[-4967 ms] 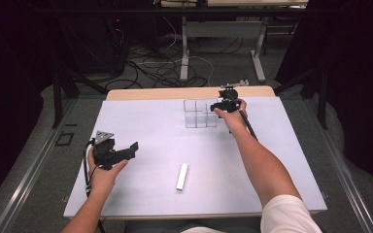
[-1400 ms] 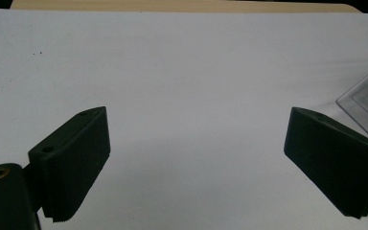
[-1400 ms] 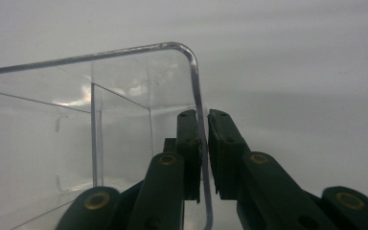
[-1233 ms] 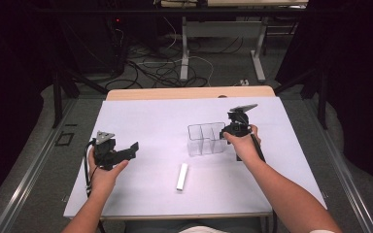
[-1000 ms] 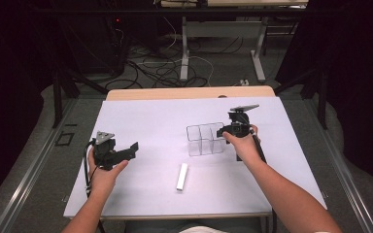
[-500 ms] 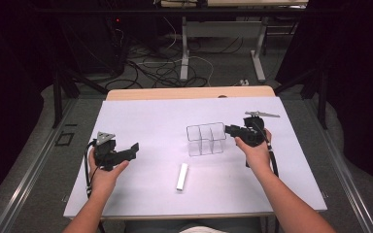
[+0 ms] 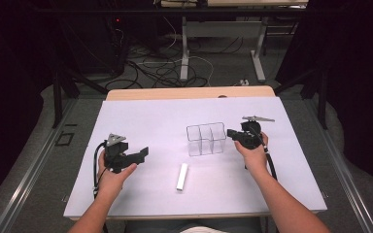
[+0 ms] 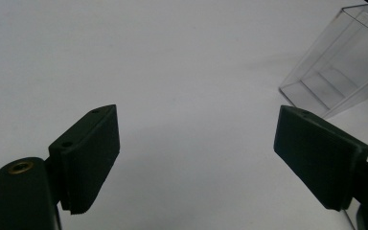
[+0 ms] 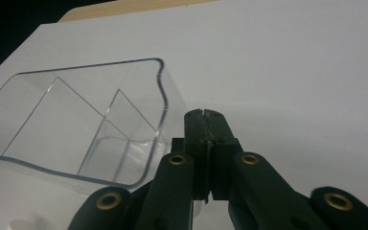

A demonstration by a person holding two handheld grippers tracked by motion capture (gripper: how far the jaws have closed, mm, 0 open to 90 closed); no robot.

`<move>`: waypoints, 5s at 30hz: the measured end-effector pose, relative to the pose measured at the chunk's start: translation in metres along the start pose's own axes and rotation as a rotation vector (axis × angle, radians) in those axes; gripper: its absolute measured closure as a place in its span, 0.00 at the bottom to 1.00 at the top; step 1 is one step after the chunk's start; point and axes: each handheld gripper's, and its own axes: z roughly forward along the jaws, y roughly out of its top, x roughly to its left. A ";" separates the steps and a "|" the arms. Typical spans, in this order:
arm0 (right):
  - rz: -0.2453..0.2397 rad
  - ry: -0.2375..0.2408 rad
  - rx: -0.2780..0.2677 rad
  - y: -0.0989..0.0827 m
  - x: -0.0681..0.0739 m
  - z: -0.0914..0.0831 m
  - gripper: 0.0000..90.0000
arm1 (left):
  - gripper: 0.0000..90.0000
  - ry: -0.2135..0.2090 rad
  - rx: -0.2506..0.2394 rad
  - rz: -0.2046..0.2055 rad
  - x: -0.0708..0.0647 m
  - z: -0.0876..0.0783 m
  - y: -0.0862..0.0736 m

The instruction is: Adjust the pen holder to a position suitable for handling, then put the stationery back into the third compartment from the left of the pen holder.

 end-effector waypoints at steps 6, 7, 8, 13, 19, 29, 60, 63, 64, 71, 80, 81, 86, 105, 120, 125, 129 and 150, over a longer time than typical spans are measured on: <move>-0.009 0.023 0.003 -0.003 0.009 0.007 1.00 | 0.18 -0.041 0.008 0.008 -0.011 0.004 -0.003; -0.016 0.032 0.001 -0.003 0.010 0.008 1.00 | 0.19 -0.052 0.017 0.011 -0.012 0.004 -0.003; -0.013 0.027 0.000 -0.004 0.013 0.009 1.00 | 0.19 -0.057 0.019 0.003 -0.015 0.004 -0.004; -0.041 0.043 0.009 -0.006 0.025 0.014 1.00 | 0.24 -0.066 0.043 0.049 -0.024 0.007 -0.006; -0.059 0.059 0.017 -0.006 0.033 0.018 1.00 | 0.24 -0.083 0.067 0.081 -0.033 0.009 -0.008; -0.068 0.082 0.040 -0.008 0.041 0.025 1.00 | 0.24 -0.087 0.083 0.088 -0.038 0.010 -0.010; -0.033 0.094 0.042 0.000 0.019 -0.002 0.30 | 0.33 -0.124 0.177 0.014 -0.061 0.019 -0.007; -0.075 0.041 0.022 0.000 0.018 -0.004 0.19 | 0.33 -0.132 0.190 0.020 -0.066 0.021 -0.007; -0.084 0.024 0.014 0.000 0.018 -0.004 0.15 | 0.33 -0.128 0.191 0.022 -0.068 0.021 -0.007; -0.136 -0.046 -0.022 0.001 0.016 -0.007 0.00 | 0.35 -0.128 0.195 0.002 -0.074 0.024 -0.006; -0.118 -0.035 -0.016 0.001 0.012 -0.007 0.00 | 0.40 -0.148 0.255 -0.095 -0.081 0.028 -0.007; -0.117 -0.034 -0.015 0.001 0.012 -0.006 0.00 | 0.40 -0.150 0.267 -0.096 -0.082 0.028 -0.007; -0.104 -0.039 -0.013 0.000 0.009 -0.005 0.00 | 0.40 -0.156 0.306 -0.103 -0.088 0.031 -0.009; -0.076 -0.037 0.006 -0.003 0.003 -0.001 0.00 | 0.53 -0.230 0.458 -0.131 -0.097 0.043 -0.022; -0.074 -0.034 0.013 -0.004 0.001 0.000 0.02 | 0.63 -0.261 0.525 -0.200 -0.106 0.047 -0.031; -0.079 -0.034 0.021 -0.004 0.001 0.001 0.02 | 0.69 -0.239 0.528 -0.202 -0.106 0.047 -0.032; -0.087 -0.034 0.019 -0.005 0.000 0.001 0.03 | 0.71 -0.228 0.532 -0.180 -0.107 0.047 -0.031; -0.079 -0.029 0.025 -0.006 -0.001 0.001 0.04 | 0.79 -0.260 0.534 -0.194 -0.094 0.042 -0.028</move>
